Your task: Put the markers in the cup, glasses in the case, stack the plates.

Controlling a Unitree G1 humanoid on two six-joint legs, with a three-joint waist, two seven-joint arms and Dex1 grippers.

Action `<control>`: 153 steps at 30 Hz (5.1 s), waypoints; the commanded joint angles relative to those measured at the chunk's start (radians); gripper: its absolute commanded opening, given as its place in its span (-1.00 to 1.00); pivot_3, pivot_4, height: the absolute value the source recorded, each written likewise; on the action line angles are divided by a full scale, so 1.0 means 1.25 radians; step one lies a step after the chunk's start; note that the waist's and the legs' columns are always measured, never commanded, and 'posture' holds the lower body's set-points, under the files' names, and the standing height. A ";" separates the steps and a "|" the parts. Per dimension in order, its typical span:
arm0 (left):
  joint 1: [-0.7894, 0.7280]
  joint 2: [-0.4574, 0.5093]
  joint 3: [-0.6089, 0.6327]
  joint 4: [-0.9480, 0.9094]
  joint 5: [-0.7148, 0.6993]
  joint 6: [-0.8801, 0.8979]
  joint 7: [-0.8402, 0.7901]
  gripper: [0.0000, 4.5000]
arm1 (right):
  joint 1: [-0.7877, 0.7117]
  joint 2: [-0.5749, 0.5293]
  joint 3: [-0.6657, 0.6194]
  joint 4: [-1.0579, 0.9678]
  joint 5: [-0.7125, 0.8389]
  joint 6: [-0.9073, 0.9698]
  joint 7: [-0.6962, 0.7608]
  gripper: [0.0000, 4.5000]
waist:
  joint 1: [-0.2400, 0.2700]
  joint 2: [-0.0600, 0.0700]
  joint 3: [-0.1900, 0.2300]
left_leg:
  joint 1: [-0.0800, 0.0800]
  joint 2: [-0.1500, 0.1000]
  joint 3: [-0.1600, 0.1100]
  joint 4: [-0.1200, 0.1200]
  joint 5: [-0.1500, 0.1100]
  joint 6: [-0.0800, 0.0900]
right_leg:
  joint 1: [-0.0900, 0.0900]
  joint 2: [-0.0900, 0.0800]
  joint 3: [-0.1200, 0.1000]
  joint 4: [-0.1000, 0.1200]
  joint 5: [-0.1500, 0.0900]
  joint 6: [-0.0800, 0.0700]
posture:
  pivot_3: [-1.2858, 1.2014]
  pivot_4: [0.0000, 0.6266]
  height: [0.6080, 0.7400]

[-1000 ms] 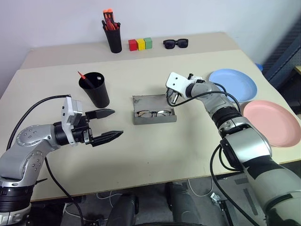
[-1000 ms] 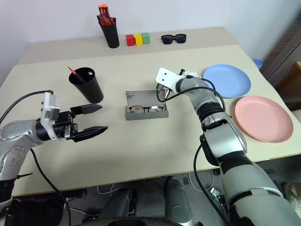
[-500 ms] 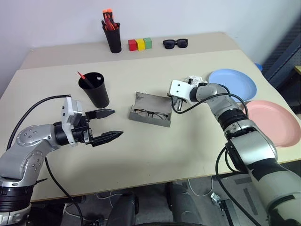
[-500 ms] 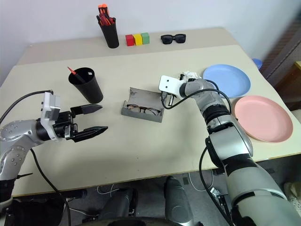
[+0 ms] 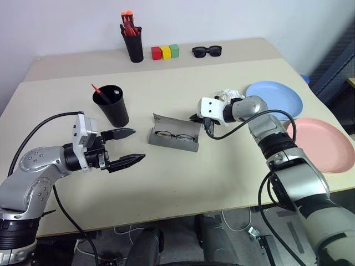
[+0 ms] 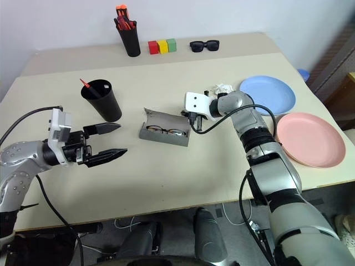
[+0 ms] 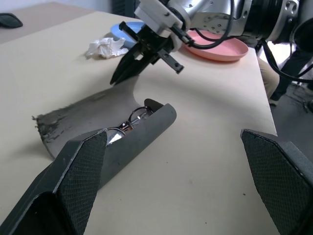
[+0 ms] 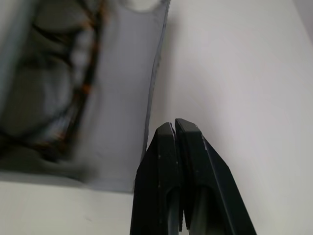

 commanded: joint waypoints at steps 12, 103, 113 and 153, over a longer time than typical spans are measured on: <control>-0.014 0.004 0.015 -0.009 -0.001 -0.013 -0.001 1.00 | 0.111 -0.015 -0.020 -0.312 0.092 0.152 0.044 -0.98 | 0.002 0.000 0.000 | 0.000 0.000 0.000 0.000 0.000 0.000 | 0.000 0.000 0.000 0.000 0.000 0.000 | 0.03 -0.52 1.00; -0.132 -0.067 -0.016 0.083 -0.010 0.030 -0.027 1.00 | 0.064 -0.243 -0.182 0.069 0.086 0.347 -0.421 -0.86 | 0.024 0.000 0.000 | -0.001 0.000 0.003 0.003 -0.001 0.002 | 0.002 -0.001 0.001 -0.002 0.000 0.000 | 0.03 -0.52 1.00; -0.105 -0.065 -0.003 0.053 -0.019 0.036 -0.004 1.00 | -0.034 -0.176 -0.261 0.118 0.163 0.262 -0.428 0.72 | 0.012 0.000 0.000 | 0.000 0.000 0.004 0.003 -0.001 0.002 | 0.002 0.000 0.002 -0.001 0.000 0.000 | 0.03 -0.52 1.00; -0.064 -0.045 0.028 0.004 -0.040 0.045 0.040 1.00 | -0.149 0.017 -0.346 0.415 0.125 0.080 -0.618 -0.24 | -0.001 0.000 0.000 | 0.000 0.000 0.002 0.002 -0.001 0.002 | 0.001 0.000 0.002 -0.001 0.000 0.000 | 0.03 -0.52 1.00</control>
